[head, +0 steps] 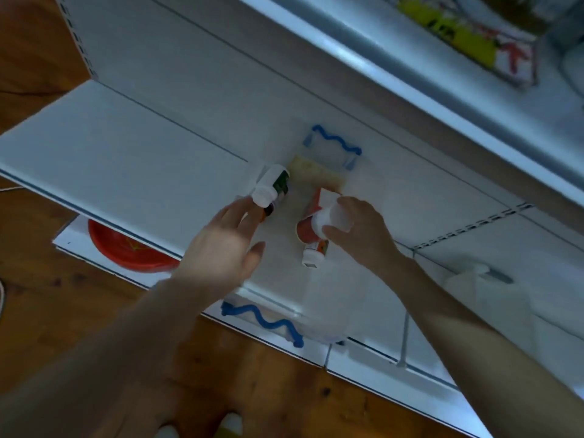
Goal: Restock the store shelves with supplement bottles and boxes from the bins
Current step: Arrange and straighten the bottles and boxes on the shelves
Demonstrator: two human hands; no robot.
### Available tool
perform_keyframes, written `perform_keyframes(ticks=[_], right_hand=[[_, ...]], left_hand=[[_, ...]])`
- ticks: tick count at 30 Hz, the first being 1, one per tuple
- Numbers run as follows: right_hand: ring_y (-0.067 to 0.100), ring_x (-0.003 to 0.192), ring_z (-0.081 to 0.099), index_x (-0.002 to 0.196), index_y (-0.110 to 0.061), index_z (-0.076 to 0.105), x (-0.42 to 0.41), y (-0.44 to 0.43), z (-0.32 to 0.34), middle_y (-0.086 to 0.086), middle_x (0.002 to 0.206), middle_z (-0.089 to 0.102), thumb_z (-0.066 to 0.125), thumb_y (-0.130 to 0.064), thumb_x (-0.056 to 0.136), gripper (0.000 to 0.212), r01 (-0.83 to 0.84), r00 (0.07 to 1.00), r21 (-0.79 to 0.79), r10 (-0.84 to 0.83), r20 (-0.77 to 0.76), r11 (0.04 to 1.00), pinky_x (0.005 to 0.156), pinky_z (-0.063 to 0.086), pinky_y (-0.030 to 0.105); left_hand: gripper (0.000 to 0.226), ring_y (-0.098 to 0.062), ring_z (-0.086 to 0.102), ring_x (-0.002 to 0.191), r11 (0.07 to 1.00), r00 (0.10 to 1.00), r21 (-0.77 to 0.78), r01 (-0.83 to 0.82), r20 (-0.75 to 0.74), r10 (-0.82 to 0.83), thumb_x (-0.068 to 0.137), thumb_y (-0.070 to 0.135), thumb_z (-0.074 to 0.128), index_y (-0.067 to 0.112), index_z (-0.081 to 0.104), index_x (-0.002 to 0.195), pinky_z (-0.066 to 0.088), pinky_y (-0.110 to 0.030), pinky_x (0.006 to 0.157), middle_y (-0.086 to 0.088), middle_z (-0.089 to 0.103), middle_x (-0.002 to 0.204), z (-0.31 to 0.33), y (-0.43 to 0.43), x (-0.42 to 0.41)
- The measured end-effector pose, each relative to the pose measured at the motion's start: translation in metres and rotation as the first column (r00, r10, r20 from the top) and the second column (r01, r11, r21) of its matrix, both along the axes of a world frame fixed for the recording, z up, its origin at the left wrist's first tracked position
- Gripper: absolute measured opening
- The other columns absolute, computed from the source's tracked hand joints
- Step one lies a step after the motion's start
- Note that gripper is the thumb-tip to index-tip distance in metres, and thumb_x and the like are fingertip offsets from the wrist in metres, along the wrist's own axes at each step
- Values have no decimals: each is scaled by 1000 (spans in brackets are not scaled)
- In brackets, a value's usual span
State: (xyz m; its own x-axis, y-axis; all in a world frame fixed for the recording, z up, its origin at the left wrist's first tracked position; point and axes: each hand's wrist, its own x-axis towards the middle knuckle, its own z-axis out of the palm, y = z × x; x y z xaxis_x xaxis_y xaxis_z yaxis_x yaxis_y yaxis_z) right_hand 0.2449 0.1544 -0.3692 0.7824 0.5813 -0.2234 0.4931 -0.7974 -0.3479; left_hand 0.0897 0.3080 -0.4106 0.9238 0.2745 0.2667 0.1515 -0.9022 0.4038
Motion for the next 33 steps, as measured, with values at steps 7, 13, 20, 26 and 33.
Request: perform_keyframes(ticks=[7,13,20,26,33], right_hand=[[14,106,48,130,-24,46,-42,-46,21,1,120,49,67,-28,81,53,6,998,94,0,-63,996,89,38,22],[2,99,41,128,-30,44,-57,-60,18,-15,108,39,65,-30,82,50,4,998,187,7,-61,982,82,32,11],[-1,102,41,130,-26,46,-65,-61,5,-7,118,48,66,-28,81,53,-53,998,287,61,-22,957,79,28,-3],[7,103,42,122,-11,57,-75,-64,4,6,112,59,63,-32,73,53,-96,994,297,77,73,950,77,32,3],[9,106,47,126,-10,52,-114,-65,38,6,120,57,69,-21,80,51,-80,994,298,52,99,951,80,29,3]], left_hand=[[47,-41,53,101,927,938,-294,-234,-318,136,92,24,53,-1,37,128,45,-41,79,-26,47,119,-28,5,91],[50,-43,53,102,898,899,-267,-349,-365,241,92,24,53,-3,33,130,44,-44,81,-26,44,119,-59,1,119],[43,-42,55,99,911,891,-208,-356,-369,264,92,11,53,-3,35,128,45,-43,83,-25,39,121,-73,0,129],[39,-39,51,103,873,888,-293,-391,-371,273,92,16,51,-7,42,122,41,-38,82,-26,42,123,-55,-1,121],[33,-37,54,103,784,893,-472,-404,-388,227,90,19,54,-7,53,111,35,-29,72,-24,56,112,3,-16,59]])
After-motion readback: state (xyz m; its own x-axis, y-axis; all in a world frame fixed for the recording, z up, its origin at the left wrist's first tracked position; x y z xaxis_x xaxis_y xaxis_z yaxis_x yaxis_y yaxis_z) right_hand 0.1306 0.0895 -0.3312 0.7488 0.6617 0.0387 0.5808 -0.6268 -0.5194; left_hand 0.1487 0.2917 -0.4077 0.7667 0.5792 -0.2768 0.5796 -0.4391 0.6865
